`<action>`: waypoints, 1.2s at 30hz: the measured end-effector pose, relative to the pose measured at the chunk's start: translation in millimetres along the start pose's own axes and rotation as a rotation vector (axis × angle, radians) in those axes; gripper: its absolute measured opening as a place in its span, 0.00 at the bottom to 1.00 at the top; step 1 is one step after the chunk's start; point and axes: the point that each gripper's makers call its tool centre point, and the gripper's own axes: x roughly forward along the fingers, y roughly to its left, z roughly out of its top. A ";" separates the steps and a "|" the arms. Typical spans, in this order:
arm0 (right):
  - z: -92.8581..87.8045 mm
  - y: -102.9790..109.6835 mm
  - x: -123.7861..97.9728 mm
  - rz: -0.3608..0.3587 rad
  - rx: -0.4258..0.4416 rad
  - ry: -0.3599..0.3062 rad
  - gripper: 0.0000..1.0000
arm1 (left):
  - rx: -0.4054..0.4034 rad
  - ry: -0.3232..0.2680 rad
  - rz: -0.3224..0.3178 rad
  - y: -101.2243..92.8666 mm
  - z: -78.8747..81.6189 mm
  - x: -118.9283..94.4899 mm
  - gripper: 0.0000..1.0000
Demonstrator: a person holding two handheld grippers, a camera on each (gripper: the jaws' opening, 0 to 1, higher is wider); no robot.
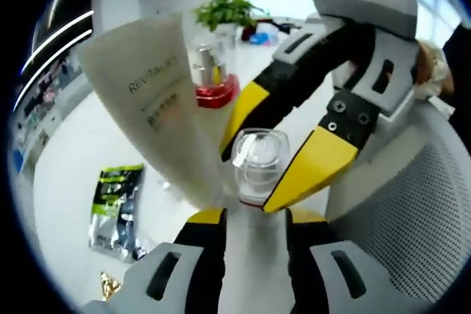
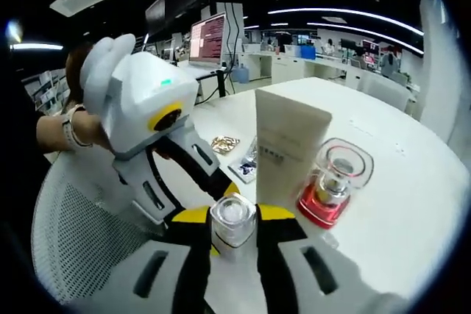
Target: Arrange the skincare products in the storage area until every visible bottle or jar stands upright without overlapping.
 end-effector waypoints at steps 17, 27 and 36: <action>-34.5 3.9 -4.7 0.018 0.023 0.093 0.27 | -0.003 0.021 0.025 6.1 -6.3 0.4 0.27; -42.7 0.7 3.6 0.000 -0.008 0.163 0.19 | -0.011 0.032 0.074 17.6 -10.8 -4.0 0.24; -50.2 -1.4 7.3 -0.008 0.022 0.184 0.14 | -0.014 0.017 0.144 31.3 -8.8 -8.2 0.15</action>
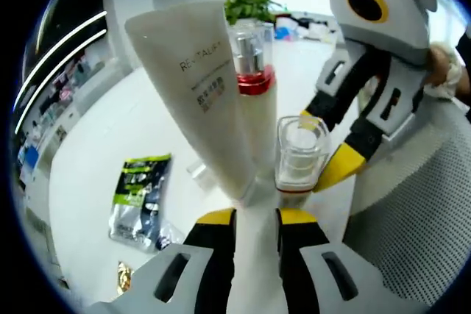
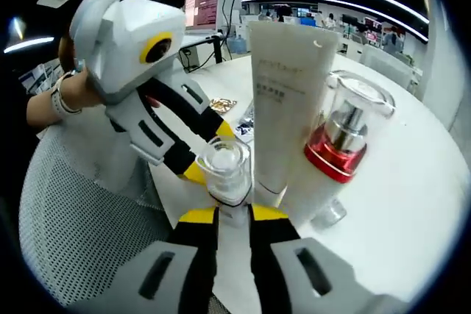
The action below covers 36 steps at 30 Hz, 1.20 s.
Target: Arrange the skincare products in the storage area until every visible bottle or jar stands upright without overlapping.
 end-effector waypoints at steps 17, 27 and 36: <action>-9.0 -6.9 1.3 -0.034 0.017 0.036 0.10 | -0.030 0.079 -0.083 -18.5 -16.4 3.5 0.06; -8.2 -6.9 2.3 -0.037 0.016 0.036 0.10 | -0.049 0.030 -0.142 -31.7 -3.1 6.2 0.10; -6.6 -9.4 3.8 -0.043 0.018 0.034 0.10 | -0.044 0.017 -0.113 -26.8 1.5 12.3 0.10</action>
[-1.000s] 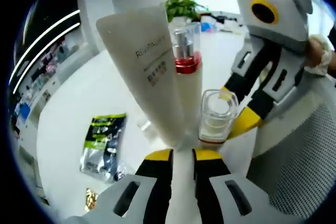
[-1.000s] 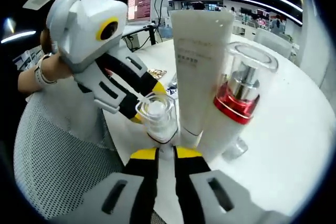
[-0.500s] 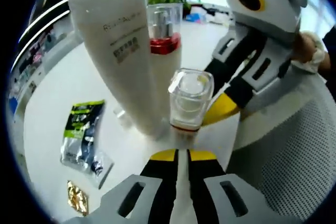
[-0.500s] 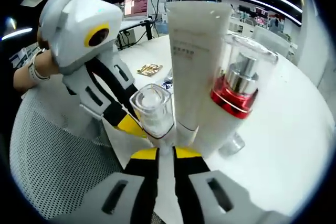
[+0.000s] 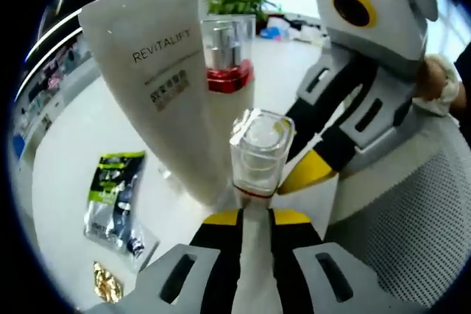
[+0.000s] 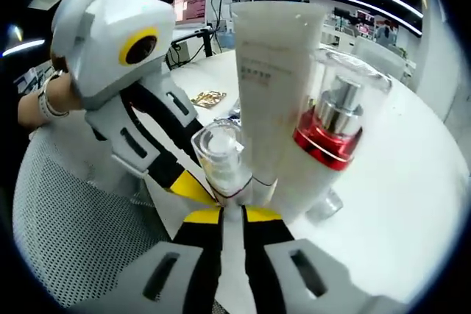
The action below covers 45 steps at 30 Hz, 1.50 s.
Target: Arrange the skincare products in the storage area until every visible bottle or jar stands upright without overlapping.
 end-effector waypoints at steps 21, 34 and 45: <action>1.1 -9.0 2.1 -0.033 -0.014 0.003 0.08 | 0.028 -0.021 0.044 5.6 5.5 3.0 0.09; -0.8 -12.3 3.1 -0.050 -0.031 0.016 0.07 | 0.027 -0.027 0.034 3.6 7.0 2.3 0.08; -1.7 -12.5 0.2 -0.059 -0.043 0.018 0.09 | 0.028 -0.011 0.046 7.1 2.6 -1.5 0.10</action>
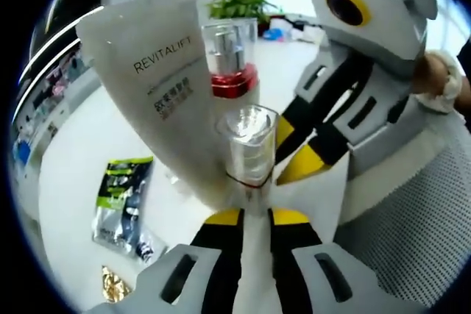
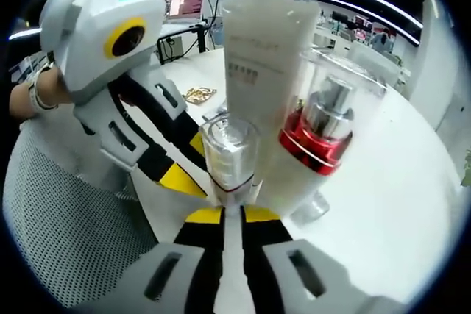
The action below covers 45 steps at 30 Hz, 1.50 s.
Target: Arrange the skincare products in the storage area until every visible bottle or jar stands upright without overlapping.
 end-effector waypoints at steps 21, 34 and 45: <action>1.4 -5.6 -30.4 -0.046 0.047 -0.020 0.25 | -0.031 0.004 0.077 19.0 -14.3 -51.2 0.36; 7.3 -11.7 -53.2 -0.105 0.036 -0.048 0.58 | -0.088 -0.034 0.174 36.0 -17.9 -78.6 0.61; 20.5 -12.4 -66.1 -0.120 0.037 -0.083 0.83 | -0.136 -0.049 0.245 49.1 -23.2 -101.8 0.82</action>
